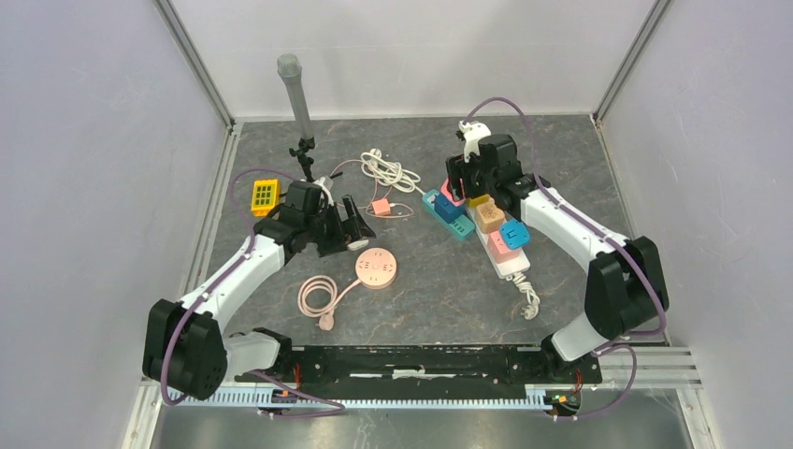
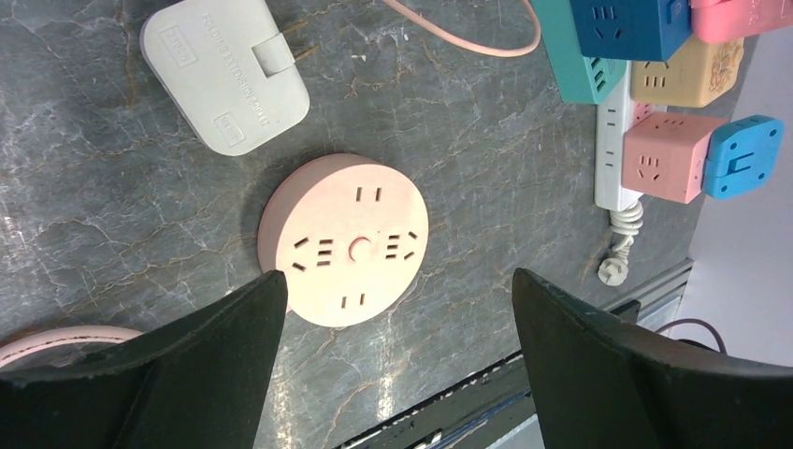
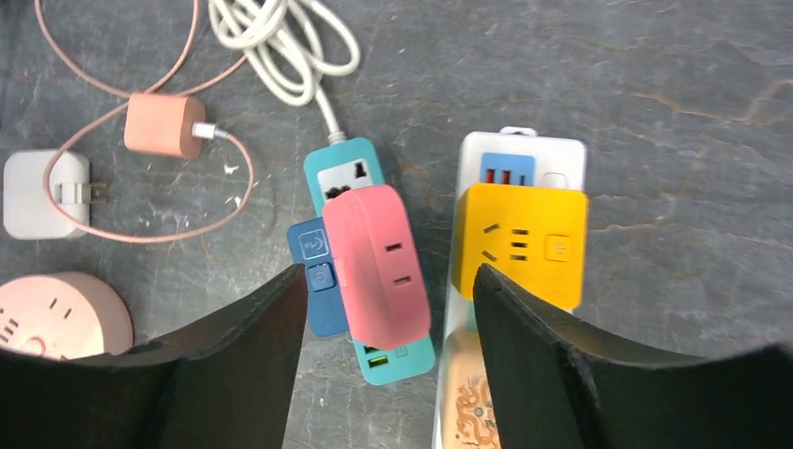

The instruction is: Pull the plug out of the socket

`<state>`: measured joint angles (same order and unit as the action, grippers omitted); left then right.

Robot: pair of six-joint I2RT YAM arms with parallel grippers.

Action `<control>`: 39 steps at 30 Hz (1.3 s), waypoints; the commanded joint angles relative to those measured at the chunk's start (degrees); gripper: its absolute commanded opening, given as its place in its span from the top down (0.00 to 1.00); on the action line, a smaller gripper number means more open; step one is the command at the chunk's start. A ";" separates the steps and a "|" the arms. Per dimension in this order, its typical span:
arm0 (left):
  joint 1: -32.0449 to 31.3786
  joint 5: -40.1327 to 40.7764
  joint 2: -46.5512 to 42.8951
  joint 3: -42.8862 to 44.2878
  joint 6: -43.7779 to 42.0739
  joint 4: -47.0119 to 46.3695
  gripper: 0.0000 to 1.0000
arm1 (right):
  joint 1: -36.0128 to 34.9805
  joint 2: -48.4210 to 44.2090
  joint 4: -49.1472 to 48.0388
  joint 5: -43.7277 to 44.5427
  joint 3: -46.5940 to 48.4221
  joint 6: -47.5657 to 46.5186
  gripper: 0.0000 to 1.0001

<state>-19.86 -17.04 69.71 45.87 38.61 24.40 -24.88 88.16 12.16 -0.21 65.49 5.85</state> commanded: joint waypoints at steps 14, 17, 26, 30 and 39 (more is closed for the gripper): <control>-0.09 -3.41 -0.77 1.42 -2.49 -0.67 0.06 | -0.05 1.84 2.27 -10.05 0.04 3.09 0.91; -0.13 -4.22 -1.34 0.85 -1.81 -1.59 0.06 | -0.29 0.46 2.23 -11.16 -2.53 8.20 0.99; -3.83 -6.75 -1.28 -1.69 4.54 -9.50 0.06 | -11.55 -10.22 -0.69 -1.19 -16.05 23.68 1.00; -8.26 -6.43 -0.05 -2.66 8.65 -14.22 0.08 | -17.64 -13.41 -2.73 5.87 -20.89 31.52 1.00; -14.21 -2.08 3.84 -5.95 15.49 -23.83 0.26 | -22.75 -15.01 0.32 11.61 -19.32 31.67 0.85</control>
<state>-33.04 -20.53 71.37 41.58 48.75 8.64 -46.63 73.84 7.44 8.86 46.02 37.28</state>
